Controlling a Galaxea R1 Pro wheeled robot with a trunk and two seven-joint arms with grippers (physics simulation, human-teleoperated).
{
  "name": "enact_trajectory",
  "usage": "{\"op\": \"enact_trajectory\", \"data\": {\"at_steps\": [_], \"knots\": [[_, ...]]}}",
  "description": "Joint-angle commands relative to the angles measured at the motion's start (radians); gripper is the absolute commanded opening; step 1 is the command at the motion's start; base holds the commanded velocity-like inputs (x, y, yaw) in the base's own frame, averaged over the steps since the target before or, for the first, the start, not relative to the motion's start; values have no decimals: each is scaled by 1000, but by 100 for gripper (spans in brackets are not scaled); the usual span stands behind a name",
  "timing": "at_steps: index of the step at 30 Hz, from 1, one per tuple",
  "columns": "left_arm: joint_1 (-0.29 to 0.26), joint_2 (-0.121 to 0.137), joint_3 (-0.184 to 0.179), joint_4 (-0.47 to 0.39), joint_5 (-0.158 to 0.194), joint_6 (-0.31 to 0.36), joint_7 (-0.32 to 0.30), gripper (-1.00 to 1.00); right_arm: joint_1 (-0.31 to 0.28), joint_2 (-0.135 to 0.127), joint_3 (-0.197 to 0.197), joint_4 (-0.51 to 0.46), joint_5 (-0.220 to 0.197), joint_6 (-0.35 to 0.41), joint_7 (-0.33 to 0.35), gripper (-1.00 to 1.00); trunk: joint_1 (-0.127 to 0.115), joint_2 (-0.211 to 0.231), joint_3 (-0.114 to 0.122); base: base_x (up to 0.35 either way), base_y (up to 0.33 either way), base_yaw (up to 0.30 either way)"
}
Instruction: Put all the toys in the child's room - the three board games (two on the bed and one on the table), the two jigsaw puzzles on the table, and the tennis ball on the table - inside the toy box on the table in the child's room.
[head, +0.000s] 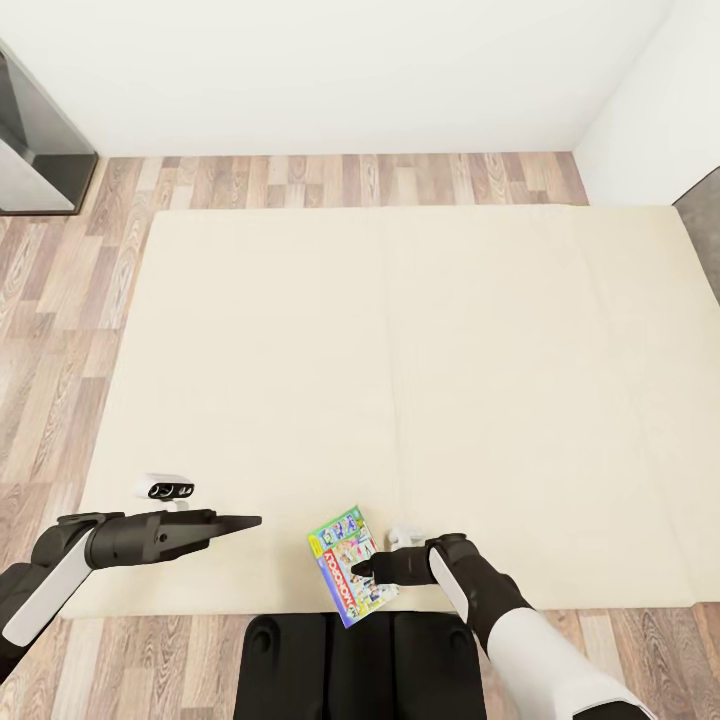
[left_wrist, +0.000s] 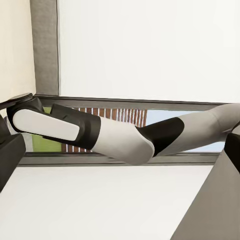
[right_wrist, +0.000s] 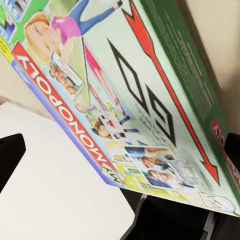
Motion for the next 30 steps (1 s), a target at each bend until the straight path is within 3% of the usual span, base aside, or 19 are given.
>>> {"op": "enact_trajectory", "data": {"at_steps": [1, 30], "knots": [[-1, 1, -3, 0, 7, 10, 0, 100, 0, 0, 3, -1, -10, 6, -4, 100, 1, -2, -1, 0, 0, 0], [-1, 0, -3, 0, 8, 10, 0, 100, 0, 18, 2, -1, -14, -1, 2, 100, 1, -2, -20, 0, 0, 0]]}}
